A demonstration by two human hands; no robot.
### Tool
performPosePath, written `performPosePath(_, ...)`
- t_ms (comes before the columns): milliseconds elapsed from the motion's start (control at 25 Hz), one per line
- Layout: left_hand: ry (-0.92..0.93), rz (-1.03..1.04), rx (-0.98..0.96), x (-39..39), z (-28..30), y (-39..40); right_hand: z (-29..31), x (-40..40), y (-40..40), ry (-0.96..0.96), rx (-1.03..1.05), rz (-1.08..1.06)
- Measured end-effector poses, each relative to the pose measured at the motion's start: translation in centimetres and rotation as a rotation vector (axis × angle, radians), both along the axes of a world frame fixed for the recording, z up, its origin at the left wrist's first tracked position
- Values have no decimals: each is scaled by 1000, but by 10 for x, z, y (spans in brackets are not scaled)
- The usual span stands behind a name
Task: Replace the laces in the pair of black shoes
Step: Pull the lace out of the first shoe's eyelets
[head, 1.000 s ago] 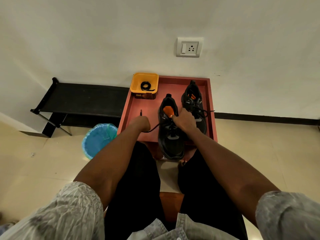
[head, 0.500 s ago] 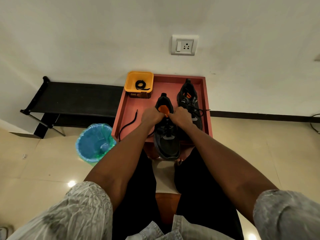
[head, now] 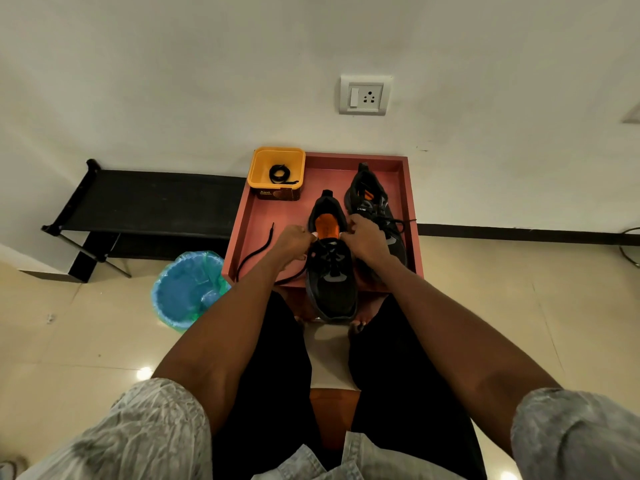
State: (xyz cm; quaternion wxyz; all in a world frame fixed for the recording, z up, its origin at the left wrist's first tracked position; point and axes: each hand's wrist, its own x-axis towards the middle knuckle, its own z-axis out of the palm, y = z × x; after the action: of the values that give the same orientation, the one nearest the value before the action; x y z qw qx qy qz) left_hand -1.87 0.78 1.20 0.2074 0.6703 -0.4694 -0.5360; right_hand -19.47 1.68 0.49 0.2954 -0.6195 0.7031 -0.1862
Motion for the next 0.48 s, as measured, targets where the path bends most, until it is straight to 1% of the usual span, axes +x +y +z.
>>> performPosePath(40,-5,-49,11,-2,3,1,1,4,1,90,-27,73)
performPosePath(120,-32,-97,-2,-5,6,3,9,16,3,261,-13,248)
performPosePath(200,-83,-111,-41,-6,8,3,12,28,4,321,53,341)
performPosePath(320,-107,-109,-46,-2,8,1,12,38,8,262,112,297)
performPosePath(400,-127,-131,-43,-2,10,1,10,40,11,270,75,258)
performPosePath(480,-161,-154,-60,-3,11,0,5,38,15,275,-10,246)
